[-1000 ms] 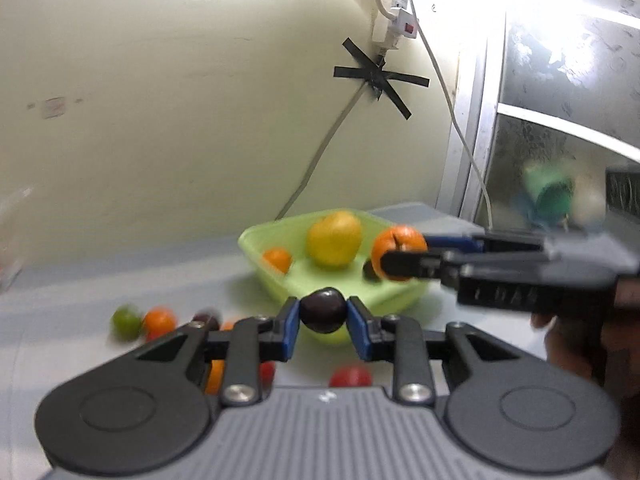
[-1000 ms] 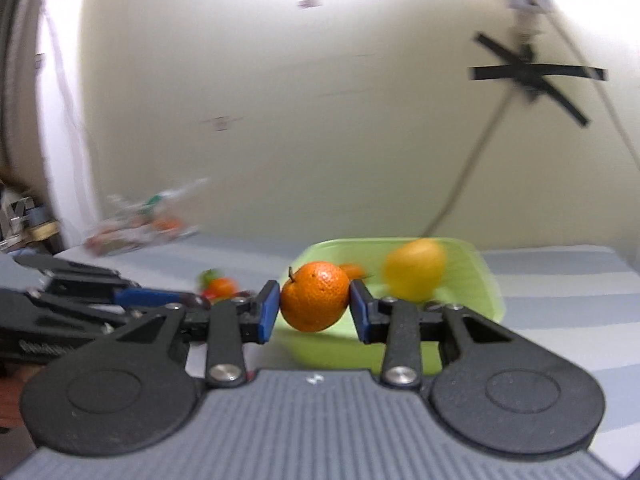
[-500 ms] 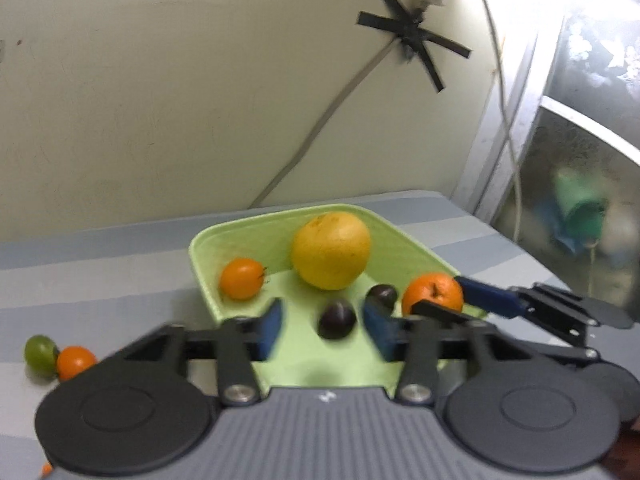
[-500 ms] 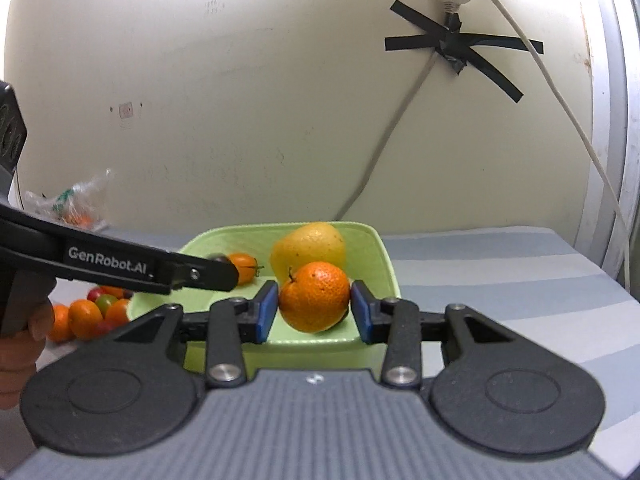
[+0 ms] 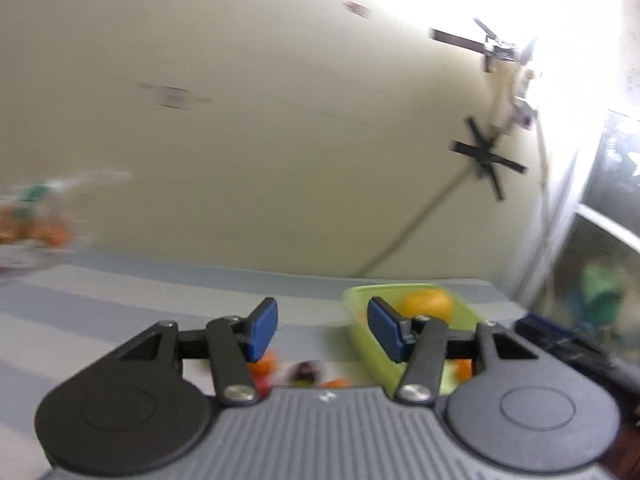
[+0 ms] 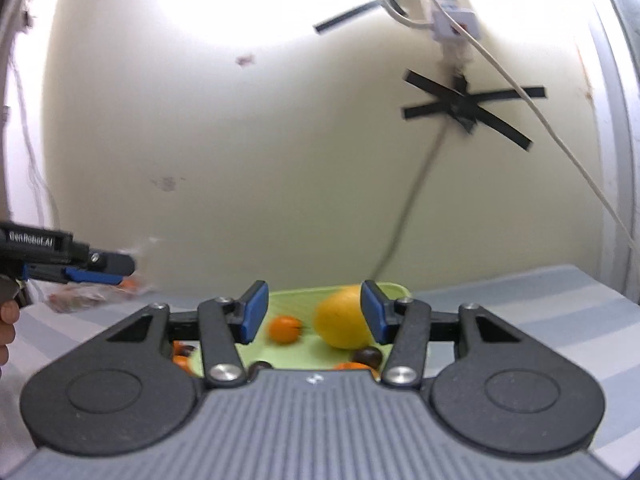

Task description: Organize fruits

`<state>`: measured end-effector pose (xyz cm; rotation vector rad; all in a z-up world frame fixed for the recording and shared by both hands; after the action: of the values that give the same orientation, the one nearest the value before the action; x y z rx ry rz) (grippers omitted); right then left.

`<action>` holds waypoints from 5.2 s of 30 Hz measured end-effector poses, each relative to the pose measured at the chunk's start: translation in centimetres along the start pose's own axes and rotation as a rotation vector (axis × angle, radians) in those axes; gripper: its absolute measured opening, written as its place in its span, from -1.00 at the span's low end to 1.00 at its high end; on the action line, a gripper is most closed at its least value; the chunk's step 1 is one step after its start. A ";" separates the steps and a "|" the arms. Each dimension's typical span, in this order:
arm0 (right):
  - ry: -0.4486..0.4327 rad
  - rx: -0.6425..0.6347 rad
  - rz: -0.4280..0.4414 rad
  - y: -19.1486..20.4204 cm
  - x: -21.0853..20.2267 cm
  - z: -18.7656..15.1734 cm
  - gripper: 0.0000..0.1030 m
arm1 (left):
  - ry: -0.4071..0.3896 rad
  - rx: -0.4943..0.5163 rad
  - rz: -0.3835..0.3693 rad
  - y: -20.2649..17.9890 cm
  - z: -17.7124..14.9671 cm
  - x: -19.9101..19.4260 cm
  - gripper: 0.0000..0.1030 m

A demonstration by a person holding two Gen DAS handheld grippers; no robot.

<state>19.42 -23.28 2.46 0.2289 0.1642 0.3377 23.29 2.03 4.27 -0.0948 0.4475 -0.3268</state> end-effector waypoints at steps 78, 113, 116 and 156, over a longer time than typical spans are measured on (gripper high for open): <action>0.452 -0.283 0.261 12.4 -4.2 -13.2 -0.20 | 0.194 0.186 0.009 -4.7 -13.9 -4.8 -0.04; 0.429 -0.299 0.203 12.5 -4.2 -13.4 -0.20 | 0.182 0.189 0.087 -4.8 -14.2 -4.9 -0.02; 0.428 -0.300 0.201 12.5 -4.2 -13.5 -0.20 | 0.180 0.187 0.086 -4.7 -14.2 -5.0 -0.02; 0.261 -0.250 0.070 7.7 -1.8 -7.3 -0.41 | 0.092 0.185 -0.087 -8.2 -6.4 -1.4 -0.25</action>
<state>13.89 -15.42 -2.45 -0.0576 0.3692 0.4534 16.87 -5.32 0.40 0.0820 0.5030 -0.4582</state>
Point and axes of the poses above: each gripper's, at about its wrist camera, not at the fingertips, and x roughly the way its jaws point, y to its left, z to its top, the point moved 10 cm from there along x, roughly the way its jaws point, and after that the axes turned 5 degrees about x, right-handed, at the moved point
